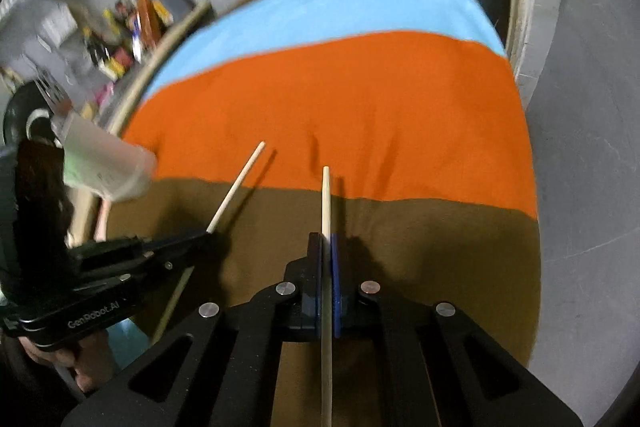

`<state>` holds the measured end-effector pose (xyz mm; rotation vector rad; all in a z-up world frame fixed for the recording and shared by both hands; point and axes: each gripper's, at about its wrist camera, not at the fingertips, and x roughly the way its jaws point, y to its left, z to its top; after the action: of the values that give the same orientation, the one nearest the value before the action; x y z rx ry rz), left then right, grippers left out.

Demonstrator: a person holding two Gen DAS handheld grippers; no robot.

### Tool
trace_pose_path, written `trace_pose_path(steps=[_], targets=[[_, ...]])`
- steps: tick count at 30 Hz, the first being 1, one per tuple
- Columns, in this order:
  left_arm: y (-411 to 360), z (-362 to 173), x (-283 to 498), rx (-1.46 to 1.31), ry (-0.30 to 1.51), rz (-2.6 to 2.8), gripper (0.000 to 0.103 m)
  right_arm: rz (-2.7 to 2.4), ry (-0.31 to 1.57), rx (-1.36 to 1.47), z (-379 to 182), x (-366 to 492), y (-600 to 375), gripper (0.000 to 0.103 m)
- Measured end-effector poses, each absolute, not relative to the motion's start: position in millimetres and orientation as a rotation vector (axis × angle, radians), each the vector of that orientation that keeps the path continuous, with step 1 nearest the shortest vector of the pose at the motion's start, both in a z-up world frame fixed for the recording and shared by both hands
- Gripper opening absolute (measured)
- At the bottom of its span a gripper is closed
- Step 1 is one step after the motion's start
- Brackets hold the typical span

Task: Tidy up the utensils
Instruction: 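Lift both held chopsticks upright off the cloth with both tools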

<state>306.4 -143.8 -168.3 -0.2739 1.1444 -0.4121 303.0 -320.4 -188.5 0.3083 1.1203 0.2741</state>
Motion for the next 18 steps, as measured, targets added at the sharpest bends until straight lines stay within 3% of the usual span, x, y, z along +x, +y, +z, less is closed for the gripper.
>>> trace_pose_path(steps=[11,18], targets=[[-68,-85,264,-0.364,0.714,-0.378,0.005,0.318,0.556,0.425,-106,260,-282,0.004],[-13,-34,251,-0.375,0.496,-0.278,0.005,0.37,0.293,0.407,-58,263,-235,0.004]])
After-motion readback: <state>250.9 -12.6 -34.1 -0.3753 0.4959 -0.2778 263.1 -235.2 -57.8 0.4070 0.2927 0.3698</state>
